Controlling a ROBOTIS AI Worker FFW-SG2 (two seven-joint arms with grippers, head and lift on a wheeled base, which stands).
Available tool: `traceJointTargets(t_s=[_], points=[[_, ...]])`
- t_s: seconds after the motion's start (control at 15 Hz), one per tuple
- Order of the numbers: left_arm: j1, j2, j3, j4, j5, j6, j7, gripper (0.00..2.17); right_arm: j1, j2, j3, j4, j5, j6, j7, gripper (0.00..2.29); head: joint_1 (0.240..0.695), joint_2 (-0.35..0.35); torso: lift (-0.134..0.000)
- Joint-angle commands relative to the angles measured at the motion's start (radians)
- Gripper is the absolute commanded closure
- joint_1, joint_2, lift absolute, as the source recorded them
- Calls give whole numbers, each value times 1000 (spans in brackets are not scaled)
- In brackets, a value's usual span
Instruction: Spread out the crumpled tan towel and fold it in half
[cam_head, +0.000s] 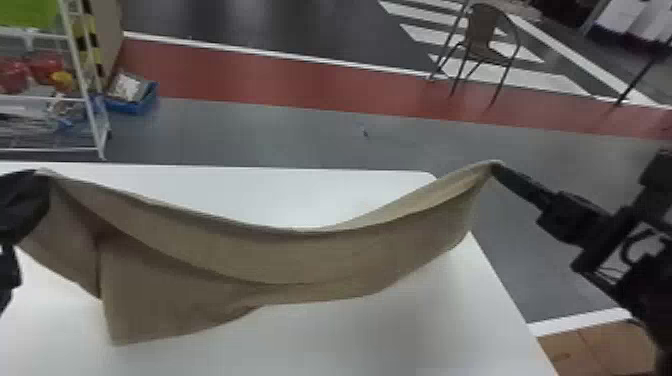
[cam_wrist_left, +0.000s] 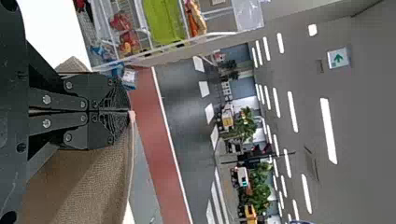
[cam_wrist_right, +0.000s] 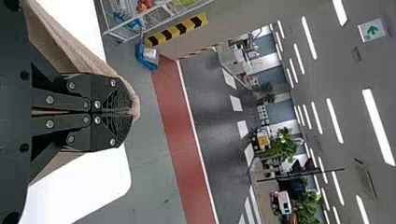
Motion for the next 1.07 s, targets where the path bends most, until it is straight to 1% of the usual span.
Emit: traceJointTargets(t_s=[0.0,0.07,0.13,0.27,0.33,0.4,0.47,0.53,0.6,0.67,0.73,0.8,0.87,1.0], points=[[-136,-2,33,62,46,92,-13,1713,-113,-4,67,79,75,1,-2,1538,674,-300,-122],[-191,-1,45,94,69,107,-18,1713,-163,-7,93,123,97,-2,-11,1538,650,-270,-122],[-245,4,51,137,79,113,-18,1713,-202,-10,110,181,103,-30,-30,1538,636,-257,-122],[-354,7,57,229,109,116,-18,1713,-289,-27,161,324,122,-140,-42,1538,602,-231,-122],[-400,7,57,272,123,120,-18,1713,-326,-30,176,382,126,-202,-50,1538,586,-221,-122],[-447,4,56,305,132,150,-12,1713,-364,-36,190,438,129,-257,-56,1538,570,-212,-122],[-481,5,53,323,134,169,-12,1713,-407,-44,192,488,128,-263,-56,1538,535,-199,-122],[-509,7,53,328,134,175,-10,1713,-432,-54,195,520,120,-272,-56,1538,518,-194,-122],[-527,8,54,325,135,190,-12,1713,-449,-79,196,543,100,-275,-54,1538,505,-192,-122],[-532,10,61,309,137,230,-19,1713,-440,-85,195,545,72,-275,-45,1538,491,-190,-122],[-518,8,62,266,140,270,-23,1713,-409,-84,184,523,43,-272,-27,1538,477,-190,-122],[-461,10,77,206,140,279,-42,1713,-343,-90,158,480,-12,-272,-19,1538,464,-187,-122],[-398,10,88,154,140,291,-58,1713,-269,-93,127,445,-56,-272,1,1534,468,-186,-122],[-268,8,99,93,139,291,-76,1713,-122,-91,67,391,-116,-278,18,1538,499,-194,-122]])
